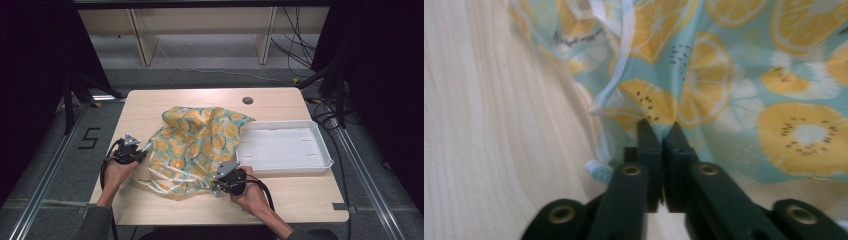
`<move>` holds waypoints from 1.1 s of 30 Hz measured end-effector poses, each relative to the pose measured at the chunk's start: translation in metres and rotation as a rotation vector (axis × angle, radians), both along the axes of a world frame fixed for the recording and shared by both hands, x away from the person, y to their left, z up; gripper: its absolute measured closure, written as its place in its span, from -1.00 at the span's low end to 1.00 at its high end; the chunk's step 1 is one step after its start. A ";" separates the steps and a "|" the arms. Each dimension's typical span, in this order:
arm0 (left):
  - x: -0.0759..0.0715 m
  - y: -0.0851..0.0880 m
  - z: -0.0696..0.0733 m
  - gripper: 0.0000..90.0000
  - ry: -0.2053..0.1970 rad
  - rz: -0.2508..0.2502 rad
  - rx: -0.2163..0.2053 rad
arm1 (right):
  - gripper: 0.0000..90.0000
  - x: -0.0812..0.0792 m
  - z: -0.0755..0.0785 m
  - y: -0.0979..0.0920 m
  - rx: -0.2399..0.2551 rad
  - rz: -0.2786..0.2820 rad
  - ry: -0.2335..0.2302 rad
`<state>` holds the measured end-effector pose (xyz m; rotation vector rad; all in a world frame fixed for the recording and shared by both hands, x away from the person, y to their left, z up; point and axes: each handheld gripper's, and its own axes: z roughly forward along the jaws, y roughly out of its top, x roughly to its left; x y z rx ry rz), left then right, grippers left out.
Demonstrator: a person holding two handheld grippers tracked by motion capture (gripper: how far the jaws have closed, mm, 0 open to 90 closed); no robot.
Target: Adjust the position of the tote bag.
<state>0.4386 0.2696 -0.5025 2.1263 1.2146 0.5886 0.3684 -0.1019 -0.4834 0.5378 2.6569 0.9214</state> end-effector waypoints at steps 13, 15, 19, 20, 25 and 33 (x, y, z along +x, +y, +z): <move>-0.083 -0.024 0.014 0.95 -0.003 -0.141 -0.030 | 1.00 0.009 0.021 -0.046 0.028 -0.084 -0.072; -0.089 -0.028 0.015 0.95 0.000 -0.156 -0.027 | 1.00 0.011 0.023 -0.050 0.030 -0.086 -0.074; -0.108 -0.038 0.014 0.95 0.002 -0.197 -0.032 | 1.00 0.016 0.027 -0.065 0.058 -0.110 -0.087; -0.108 -0.038 0.014 0.95 0.002 -0.197 -0.032 | 1.00 0.017 0.027 -0.066 0.065 -0.109 -0.089; -0.112 -0.034 0.011 0.94 0.016 -0.192 -0.005 | 1.00 0.018 0.027 -0.068 0.081 -0.101 -0.080; -0.121 -0.036 0.010 0.94 0.015 -0.190 -0.013 | 0.27 0.015 0.030 -0.063 0.124 -0.109 -0.058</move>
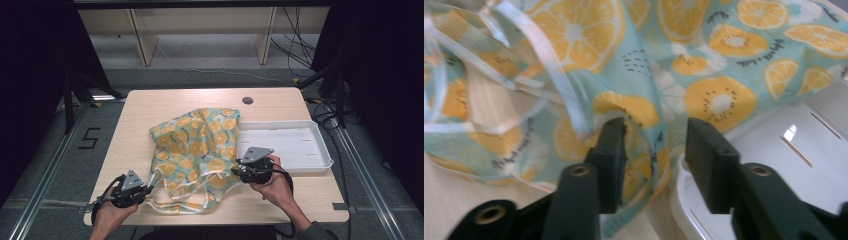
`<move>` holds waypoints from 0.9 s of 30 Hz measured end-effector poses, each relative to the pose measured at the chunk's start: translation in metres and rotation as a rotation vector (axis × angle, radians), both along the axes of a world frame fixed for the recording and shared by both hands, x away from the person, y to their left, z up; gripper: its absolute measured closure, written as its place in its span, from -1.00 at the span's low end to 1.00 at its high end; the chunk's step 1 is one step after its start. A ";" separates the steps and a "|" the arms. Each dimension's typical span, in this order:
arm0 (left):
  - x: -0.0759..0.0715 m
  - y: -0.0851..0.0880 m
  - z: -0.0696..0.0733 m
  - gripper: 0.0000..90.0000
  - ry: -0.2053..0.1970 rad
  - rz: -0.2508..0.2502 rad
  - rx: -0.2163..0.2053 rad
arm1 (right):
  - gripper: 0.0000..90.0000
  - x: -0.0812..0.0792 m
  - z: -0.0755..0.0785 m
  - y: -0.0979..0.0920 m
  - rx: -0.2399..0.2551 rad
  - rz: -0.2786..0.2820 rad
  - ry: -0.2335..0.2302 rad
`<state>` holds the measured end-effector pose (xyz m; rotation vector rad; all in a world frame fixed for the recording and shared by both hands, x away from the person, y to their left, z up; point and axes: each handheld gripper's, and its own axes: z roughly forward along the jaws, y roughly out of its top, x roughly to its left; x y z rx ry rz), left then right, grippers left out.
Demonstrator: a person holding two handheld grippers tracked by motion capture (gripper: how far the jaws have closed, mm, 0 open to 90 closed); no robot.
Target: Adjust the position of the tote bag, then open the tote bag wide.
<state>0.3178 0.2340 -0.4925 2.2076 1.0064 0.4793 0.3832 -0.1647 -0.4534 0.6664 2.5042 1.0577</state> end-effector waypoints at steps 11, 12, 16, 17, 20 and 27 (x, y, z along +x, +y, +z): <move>-0.005 0.009 0.003 0.50 -0.026 0.040 0.049 | -0.10 -0.011 0.006 0.012 0.029 0.066 -0.002; -0.006 0.010 0.005 0.50 -0.032 0.039 0.056 | -0.10 -0.011 0.005 0.013 0.021 0.077 -0.004; -0.009 0.013 0.018 0.24 -0.106 0.049 -0.001 | -0.13 -0.012 0.007 0.013 0.050 0.074 0.005; -0.009 0.013 0.018 0.23 -0.106 0.049 -0.001 | -0.13 -0.012 0.007 0.013 0.050 0.074 0.005; -0.014 0.005 0.021 0.23 -0.112 0.034 -0.061 | -0.15 -0.014 0.013 0.014 0.092 0.080 0.021; -0.019 -0.005 0.023 0.21 -0.095 0.000 -0.077 | -0.24 -0.019 0.012 0.025 0.096 0.125 0.033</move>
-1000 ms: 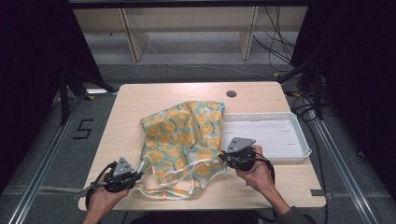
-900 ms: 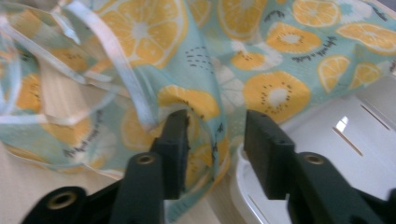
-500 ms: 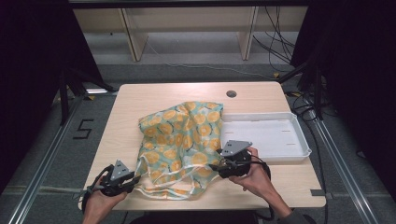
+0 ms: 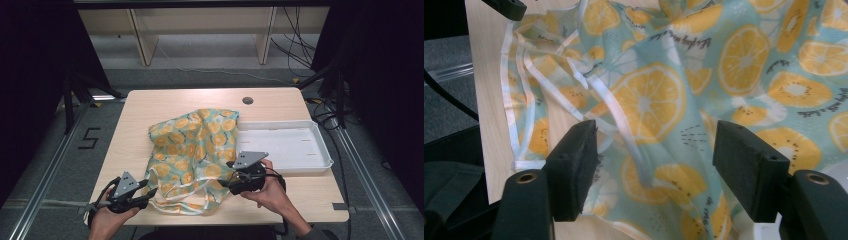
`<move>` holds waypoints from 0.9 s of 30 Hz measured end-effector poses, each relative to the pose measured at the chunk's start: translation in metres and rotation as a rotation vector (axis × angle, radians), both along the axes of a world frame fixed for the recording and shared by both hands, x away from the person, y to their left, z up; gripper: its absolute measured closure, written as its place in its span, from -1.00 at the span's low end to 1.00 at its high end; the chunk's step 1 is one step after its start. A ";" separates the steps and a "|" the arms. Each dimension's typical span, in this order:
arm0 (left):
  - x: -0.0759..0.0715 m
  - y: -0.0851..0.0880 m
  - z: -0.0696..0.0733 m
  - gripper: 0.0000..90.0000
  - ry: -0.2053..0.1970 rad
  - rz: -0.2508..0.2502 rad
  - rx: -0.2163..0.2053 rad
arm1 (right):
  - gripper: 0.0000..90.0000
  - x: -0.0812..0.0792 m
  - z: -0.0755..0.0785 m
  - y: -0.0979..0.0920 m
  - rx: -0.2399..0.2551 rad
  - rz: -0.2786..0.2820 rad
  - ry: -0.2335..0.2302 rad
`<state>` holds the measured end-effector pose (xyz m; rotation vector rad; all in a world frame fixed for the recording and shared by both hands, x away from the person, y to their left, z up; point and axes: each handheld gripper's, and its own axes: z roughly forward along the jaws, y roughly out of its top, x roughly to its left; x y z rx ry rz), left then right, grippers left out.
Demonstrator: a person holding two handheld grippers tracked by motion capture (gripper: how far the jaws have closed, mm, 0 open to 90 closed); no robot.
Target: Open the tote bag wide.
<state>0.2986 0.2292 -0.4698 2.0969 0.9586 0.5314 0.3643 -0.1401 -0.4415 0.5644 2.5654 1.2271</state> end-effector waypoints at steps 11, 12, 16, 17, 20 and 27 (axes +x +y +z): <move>-0.001 -0.008 -0.002 0.09 0.016 -0.053 0.040 | -0.28 0.008 -0.018 0.015 -0.104 -0.038 0.002; -0.001 -0.008 -0.002 0.09 0.016 -0.053 0.040 | -0.28 0.008 -0.018 0.015 -0.104 -0.038 0.002; -0.001 -0.013 -0.005 0.05 0.015 -0.071 0.033 | -0.08 0.017 -0.027 0.019 -0.145 -0.044 0.026; -0.003 -0.017 -0.007 0.03 0.023 -0.057 0.011 | 0.02 0.018 -0.027 0.020 -0.149 -0.036 0.040; -0.003 -0.021 -0.008 -0.03 0.034 -0.069 0.018 | 0.34 0.021 -0.029 0.020 -0.159 -0.026 0.026; 0.000 -0.038 -0.017 -0.31 -0.006 -0.112 0.098 | 0.96 0.022 -0.017 0.017 -0.124 0.021 0.019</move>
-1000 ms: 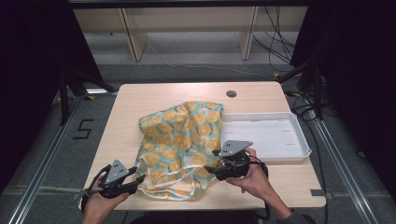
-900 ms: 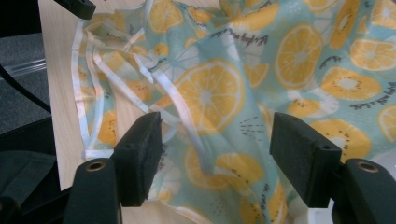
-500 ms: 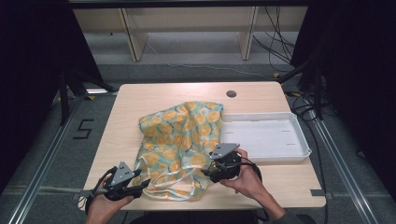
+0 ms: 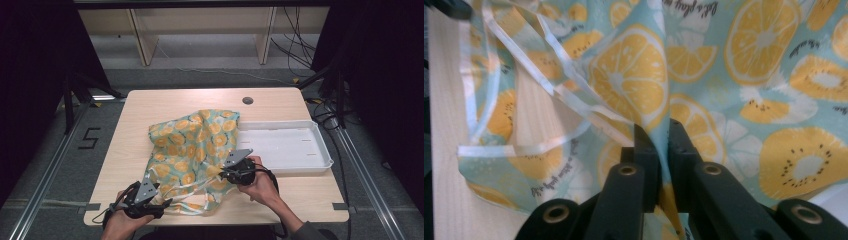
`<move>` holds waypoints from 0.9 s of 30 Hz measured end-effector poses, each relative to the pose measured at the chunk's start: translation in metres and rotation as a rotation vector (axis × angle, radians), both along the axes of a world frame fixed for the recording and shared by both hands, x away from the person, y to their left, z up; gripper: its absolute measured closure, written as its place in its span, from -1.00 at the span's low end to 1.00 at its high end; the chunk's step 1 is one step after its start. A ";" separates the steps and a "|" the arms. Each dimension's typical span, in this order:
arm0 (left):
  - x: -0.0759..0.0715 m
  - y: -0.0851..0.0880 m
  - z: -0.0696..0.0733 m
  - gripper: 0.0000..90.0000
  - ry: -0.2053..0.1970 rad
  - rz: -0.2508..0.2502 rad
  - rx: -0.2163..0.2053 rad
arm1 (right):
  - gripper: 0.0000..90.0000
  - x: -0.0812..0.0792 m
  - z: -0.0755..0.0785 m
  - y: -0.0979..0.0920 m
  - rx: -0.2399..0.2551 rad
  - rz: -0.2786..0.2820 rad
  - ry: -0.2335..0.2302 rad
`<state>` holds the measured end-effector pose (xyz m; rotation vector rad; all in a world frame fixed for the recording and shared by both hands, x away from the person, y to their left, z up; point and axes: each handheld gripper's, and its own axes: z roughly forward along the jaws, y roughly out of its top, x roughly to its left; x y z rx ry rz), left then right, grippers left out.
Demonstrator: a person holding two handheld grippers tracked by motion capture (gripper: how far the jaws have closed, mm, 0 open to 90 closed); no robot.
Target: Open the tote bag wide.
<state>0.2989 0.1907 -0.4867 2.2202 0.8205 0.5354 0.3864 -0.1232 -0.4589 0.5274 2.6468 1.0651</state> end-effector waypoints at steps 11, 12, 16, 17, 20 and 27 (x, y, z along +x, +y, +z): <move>0.019 -0.017 -0.008 -0.43 -0.064 -0.025 0.085 | 1.00 0.010 0.032 -0.007 0.126 0.021 0.018; 0.021 -0.017 -0.007 -0.44 -0.063 -0.032 0.095 | 1.00 0.013 0.036 -0.007 0.142 0.017 0.010; 0.022 -0.024 -0.006 -0.48 -0.059 -0.041 0.122 | 1.00 0.021 0.050 -0.009 0.186 0.022 -0.003; 0.022 -0.024 -0.006 -0.47 -0.059 -0.041 0.122 | 1.00 0.021 0.050 -0.009 0.186 0.022 -0.003; 0.024 -0.031 -0.008 -0.29 -0.056 -0.055 0.136 | 1.00 0.025 0.062 -0.007 0.208 0.017 -0.007; 0.028 -0.031 0.010 0.91 -0.128 -0.084 0.139 | 1.00 0.027 0.061 -0.004 0.205 0.026 -0.018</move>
